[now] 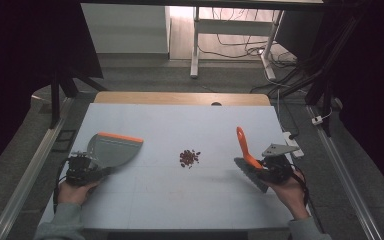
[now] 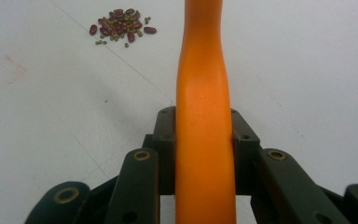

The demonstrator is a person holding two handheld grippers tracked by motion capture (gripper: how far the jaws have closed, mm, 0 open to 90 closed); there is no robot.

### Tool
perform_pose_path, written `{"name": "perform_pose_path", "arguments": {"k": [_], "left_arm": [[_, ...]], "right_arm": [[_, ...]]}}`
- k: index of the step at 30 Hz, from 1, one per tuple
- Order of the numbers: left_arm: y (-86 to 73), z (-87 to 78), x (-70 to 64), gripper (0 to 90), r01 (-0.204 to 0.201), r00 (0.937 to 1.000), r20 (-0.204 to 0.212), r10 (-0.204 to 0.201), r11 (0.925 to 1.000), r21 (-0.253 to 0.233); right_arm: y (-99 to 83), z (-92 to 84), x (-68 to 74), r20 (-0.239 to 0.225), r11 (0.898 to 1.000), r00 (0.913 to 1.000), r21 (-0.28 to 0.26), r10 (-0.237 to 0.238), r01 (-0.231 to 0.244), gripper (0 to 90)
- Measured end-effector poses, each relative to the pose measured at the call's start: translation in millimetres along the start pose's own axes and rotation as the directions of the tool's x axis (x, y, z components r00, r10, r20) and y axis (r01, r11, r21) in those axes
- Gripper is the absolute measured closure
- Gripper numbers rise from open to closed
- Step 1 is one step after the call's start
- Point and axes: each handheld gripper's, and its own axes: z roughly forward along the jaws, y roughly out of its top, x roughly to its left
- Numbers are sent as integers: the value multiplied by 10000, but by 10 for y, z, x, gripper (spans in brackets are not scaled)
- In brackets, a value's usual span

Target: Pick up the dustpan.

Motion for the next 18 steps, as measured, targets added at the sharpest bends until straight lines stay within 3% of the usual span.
{"name": "perform_pose_path", "arguments": {"k": [10, 18], "left_arm": [[-13, -75, 47, 618, -254, 9992, 309, 272, 9980, -580], [-18, -168, 83, 619, -555, 9968, 493, 627, 9893, -1353]], "right_arm": [[4, -48, -19, 56, 9994, 9998, -306, 169, -167, 702], [5, -42, -20, 63, 9995, 9999, -268, 144, -142, 702]]}}
